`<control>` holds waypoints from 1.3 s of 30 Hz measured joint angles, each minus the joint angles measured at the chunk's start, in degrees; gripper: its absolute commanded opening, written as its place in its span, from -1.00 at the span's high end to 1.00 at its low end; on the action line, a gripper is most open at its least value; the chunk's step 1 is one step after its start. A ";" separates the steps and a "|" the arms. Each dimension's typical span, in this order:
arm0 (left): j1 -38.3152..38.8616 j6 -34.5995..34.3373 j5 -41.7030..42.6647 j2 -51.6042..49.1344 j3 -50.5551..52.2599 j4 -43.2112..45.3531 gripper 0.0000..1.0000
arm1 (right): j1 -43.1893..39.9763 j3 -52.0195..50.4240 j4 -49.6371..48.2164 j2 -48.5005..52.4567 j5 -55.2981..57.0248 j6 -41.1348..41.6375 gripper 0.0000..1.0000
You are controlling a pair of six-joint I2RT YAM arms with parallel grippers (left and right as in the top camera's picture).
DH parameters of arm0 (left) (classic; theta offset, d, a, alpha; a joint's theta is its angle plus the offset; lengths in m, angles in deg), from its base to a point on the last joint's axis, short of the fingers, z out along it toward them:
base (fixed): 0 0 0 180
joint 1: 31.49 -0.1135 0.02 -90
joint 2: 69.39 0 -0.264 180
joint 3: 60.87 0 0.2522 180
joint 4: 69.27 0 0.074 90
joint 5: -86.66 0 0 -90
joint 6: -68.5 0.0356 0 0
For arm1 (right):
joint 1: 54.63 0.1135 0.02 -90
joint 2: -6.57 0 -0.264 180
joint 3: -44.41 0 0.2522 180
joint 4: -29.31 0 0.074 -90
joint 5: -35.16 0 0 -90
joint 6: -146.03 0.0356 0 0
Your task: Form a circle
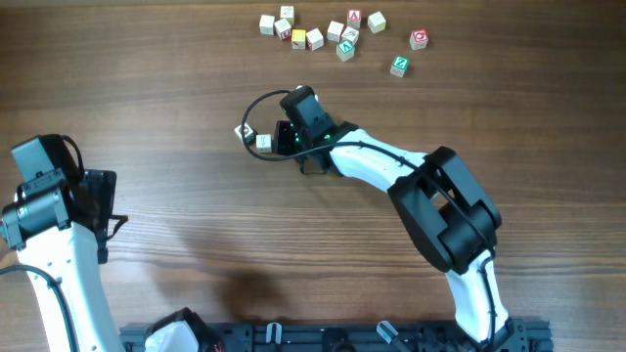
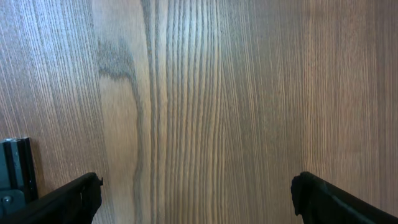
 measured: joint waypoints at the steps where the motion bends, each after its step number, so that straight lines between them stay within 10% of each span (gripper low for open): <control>1: 0.00 0.00 0.00 0.00 0.00 -0.02 -1.00 | 0.00 0.00 -0.11 0.04 -0.17 0.00 0.91; 39: 0.00 0.00 0.00 0.00 0.00 -0.02 -1.00 | -1.38 0.02 3.10 0.02 -4.48 -0.07 0.91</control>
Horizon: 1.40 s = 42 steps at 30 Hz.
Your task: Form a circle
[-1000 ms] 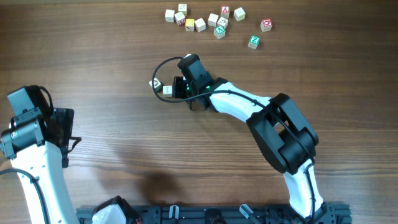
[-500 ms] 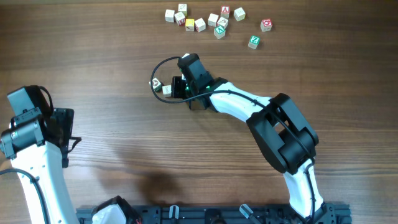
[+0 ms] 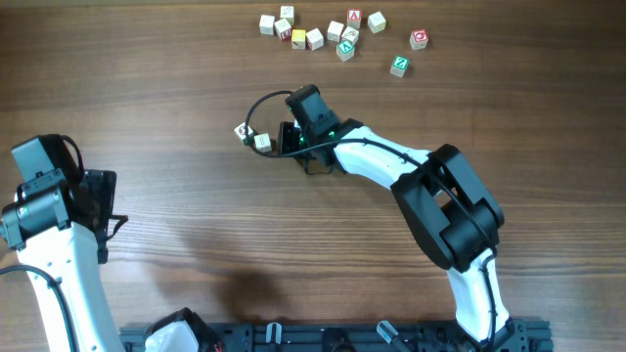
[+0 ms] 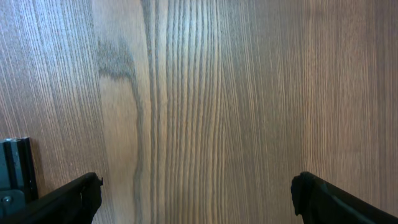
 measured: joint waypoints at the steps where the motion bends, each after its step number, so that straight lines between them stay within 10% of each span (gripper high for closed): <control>1: 0.00 0.00 0.00 0.00 0.00 0.00 -1.00 | -0.04 0.15 1.64 -0.28 0.26 0.68 0.91; 42: 0.00 0.00 0.00 0.00 0.00 0.00 -1.00 | 4.20 0.31 0.92 -1.49 -7.41 1.29 0.91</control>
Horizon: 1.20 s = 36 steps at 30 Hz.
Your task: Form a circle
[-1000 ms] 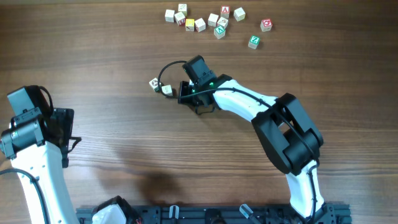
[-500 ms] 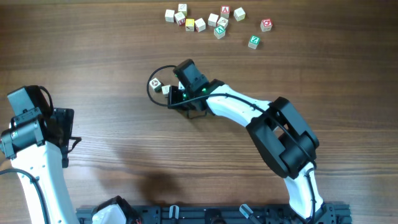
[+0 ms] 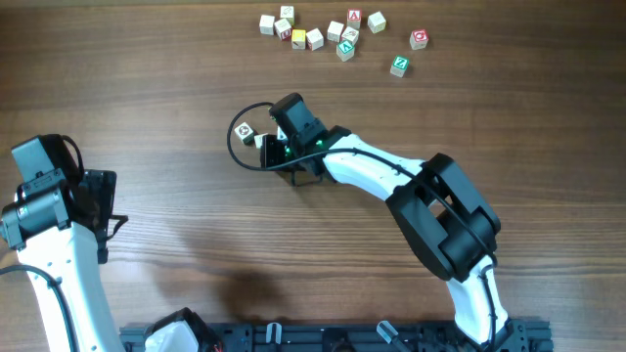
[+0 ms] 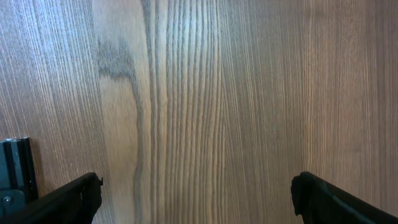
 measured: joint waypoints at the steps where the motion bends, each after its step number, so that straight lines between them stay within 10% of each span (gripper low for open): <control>1: 0.00 0.00 0.00 0.00 0.00 0.00 -1.00 | 0.09 0.00 -0.02 0.00 0.24 0.00 0.91; 36: 0.00 0.00 0.00 0.00 0.00 0.00 -1.00 | 0.61 0.00 -3.34 2.10 1.66 0.00 0.91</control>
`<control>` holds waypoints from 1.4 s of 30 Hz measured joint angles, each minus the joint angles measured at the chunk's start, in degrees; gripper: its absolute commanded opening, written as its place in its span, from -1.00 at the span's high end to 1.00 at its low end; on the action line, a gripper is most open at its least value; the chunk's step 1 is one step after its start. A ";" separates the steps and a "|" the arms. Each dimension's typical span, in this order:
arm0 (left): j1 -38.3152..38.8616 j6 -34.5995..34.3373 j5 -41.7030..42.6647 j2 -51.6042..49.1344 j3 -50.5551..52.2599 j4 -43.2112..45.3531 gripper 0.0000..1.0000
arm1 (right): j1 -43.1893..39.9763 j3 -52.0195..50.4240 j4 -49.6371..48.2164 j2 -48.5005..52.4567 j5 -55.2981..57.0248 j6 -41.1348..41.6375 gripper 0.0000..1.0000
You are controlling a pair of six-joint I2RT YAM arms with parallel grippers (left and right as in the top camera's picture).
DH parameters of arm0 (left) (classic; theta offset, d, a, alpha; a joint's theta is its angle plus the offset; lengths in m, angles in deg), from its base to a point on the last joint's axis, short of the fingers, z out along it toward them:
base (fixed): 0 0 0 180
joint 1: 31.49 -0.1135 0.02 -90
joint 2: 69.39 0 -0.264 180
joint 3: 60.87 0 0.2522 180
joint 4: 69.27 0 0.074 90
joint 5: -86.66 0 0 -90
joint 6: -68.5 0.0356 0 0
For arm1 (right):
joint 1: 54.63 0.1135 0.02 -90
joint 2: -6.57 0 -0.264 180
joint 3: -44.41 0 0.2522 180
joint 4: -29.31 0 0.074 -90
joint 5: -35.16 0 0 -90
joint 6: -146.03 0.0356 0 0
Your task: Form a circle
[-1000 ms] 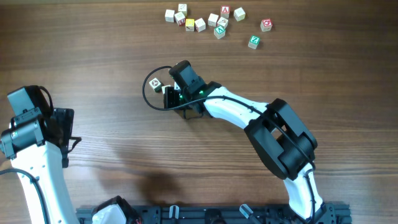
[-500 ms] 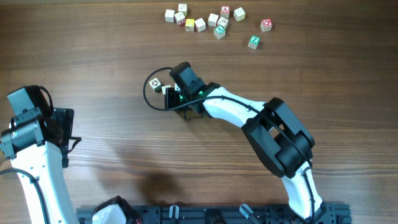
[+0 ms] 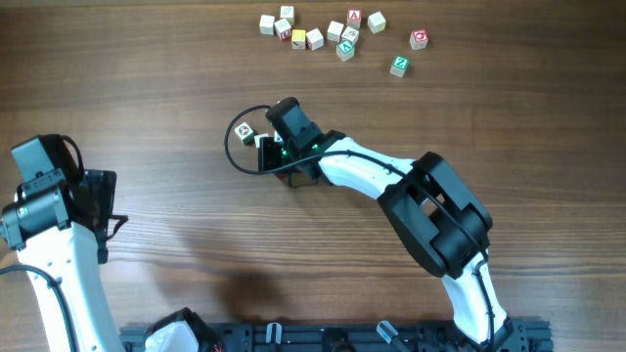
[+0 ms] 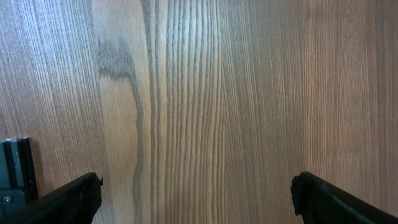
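Two small white letter blocks lie left of centre in the overhead view: one (image 3: 245, 130) stands free, the other (image 3: 261, 141) sits right at the fingers of my right gripper (image 3: 270, 147). That gripper's head covers its jaws, so their state does not show. Several more blocks (image 3: 315, 32) are bunched at the far edge, with a red-marked one (image 3: 419, 39) and a green-marked one (image 3: 399, 66) to their right. My left gripper (image 4: 196, 186) is open over bare wood at the left, far from every block.
A black cable (image 3: 233, 149) loops from the right wrist around the two nearby blocks. The left arm (image 3: 44, 210) stands at the table's left side. A dark rail (image 3: 323, 337) runs along the near edge.
My right gripper has edged a little further left and toward the near block, now covering part of it. Both blocks stay where they were. The left arm is unchanged.
My right gripper first stood just right of the two white blocks. It then shifted slightly, and afterwards lay further left, against the nearer block. Now it is closer in. The left gripper stayed open over bare wood throughout.
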 measured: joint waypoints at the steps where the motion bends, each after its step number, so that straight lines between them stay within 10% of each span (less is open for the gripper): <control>1: 0.00 0.00 0.00 0.00 0.00 0.00 -0.99 | 0.00 -0.02 -0.11 0.00 0.00 0.00 0.91; 42: 0.00 0.00 0.00 0.00 0.00 0.00 -1.00 | -0.96 0.00 -2.05 0.00 0.68 -1.53 0.91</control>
